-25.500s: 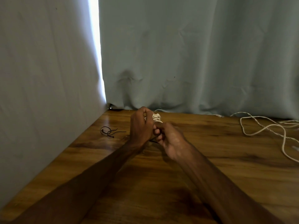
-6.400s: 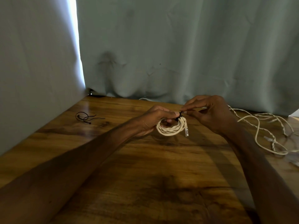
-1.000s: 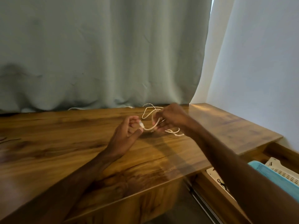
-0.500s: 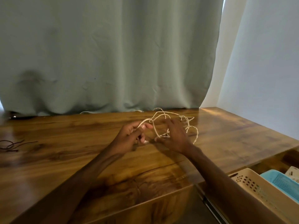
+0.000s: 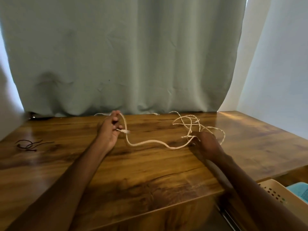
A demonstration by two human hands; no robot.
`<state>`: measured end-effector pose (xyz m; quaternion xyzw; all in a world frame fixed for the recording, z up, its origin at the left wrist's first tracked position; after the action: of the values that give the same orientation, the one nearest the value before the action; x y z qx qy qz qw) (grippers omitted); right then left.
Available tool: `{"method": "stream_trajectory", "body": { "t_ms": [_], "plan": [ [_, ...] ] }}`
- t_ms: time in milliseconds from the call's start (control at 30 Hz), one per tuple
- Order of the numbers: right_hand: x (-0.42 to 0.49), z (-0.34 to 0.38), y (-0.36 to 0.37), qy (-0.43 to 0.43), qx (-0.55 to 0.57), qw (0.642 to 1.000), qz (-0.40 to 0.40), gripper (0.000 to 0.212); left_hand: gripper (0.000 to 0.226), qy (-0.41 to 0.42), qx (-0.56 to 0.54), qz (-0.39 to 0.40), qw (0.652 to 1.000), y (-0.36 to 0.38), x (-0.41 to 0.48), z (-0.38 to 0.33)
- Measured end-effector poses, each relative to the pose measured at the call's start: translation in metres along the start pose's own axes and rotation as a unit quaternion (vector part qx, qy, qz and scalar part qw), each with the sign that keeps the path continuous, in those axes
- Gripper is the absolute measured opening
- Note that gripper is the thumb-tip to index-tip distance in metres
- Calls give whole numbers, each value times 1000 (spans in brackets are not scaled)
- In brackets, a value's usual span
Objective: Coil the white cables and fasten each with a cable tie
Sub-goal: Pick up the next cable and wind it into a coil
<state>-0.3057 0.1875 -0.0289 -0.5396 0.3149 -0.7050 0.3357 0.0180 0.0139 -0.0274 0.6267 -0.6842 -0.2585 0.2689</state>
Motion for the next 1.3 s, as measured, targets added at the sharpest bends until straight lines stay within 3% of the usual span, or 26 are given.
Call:
{"method": "stream_trajectory", "body": {
  "t_ms": [100, 167, 233, 367, 467, 533, 667, 767, 900, 967, 1100, 1233, 1300],
  "plan": [
    [4, 20, 2, -27, 15, 999, 11, 11, 17, 26, 168, 123, 978, 27, -33, 14],
    [5, 38, -3, -37, 6, 999, 8, 17, 22, 48, 289, 191, 937, 41, -63, 27],
    [7, 51, -3, -43, -28, 999, 13, 22, 34, 59, 340, 251, 905, 55, -89, 41],
    [8, 78, -2, -44, -110, 993, 20, 21, 50, 95, 462, 298, 830, 66, -113, 64],
    [4, 97, 0, -64, -74, 995, 27, 19, 32, 154, 546, 302, 766, 64, -111, 72],
    [3, 98, 0, -83, 1, 996, 29, 17, 14, 148, 514, 325, 780, 62, -107, 68],
    [8, 60, 2, -80, 29, 996, 13, 21, 32, 76, 386, 311, 865, 56, -91, 42],
    [4, 16, 6, -38, 81, 995, 45, 28, 31, 93, 330, 198, 918, 48, -66, 14],
    [-9, -28, -6, 29, 201, 979, 18, 29, 25, 55, 147, 62, 986, 23, -31, -12],
    [-8, -48, -13, 46, 223, 974, 11, 27, 27, 33, 69, 13, 997, 13, -19, -16],
    [-11, -86, -19, 80, 163, 983, 14, 31, 33, 12, -69, -59, 996, -5, 1, -27],
    [-11, -82, -27, 104, 193, 976, -15, 31, 35, 3, 29, -57, 998, -14, 3, -20],
    [-6, -69, -28, 105, 121, 987, 28, 22, 37, -6, 90, -43, 995, -10, 0, -12]
  ]
}}
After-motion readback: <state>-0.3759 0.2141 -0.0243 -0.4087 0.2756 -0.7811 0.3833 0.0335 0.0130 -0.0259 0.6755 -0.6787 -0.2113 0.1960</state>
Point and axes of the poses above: each hand's wrist, its own x-axis towards the middle knuckle, its own y-axis out of the palm, z = x × y, the point moved 4 cm from there along x, towards the middle knuckle, and after that the axes turned 8 degrees about -z, right-handed, at the moved point
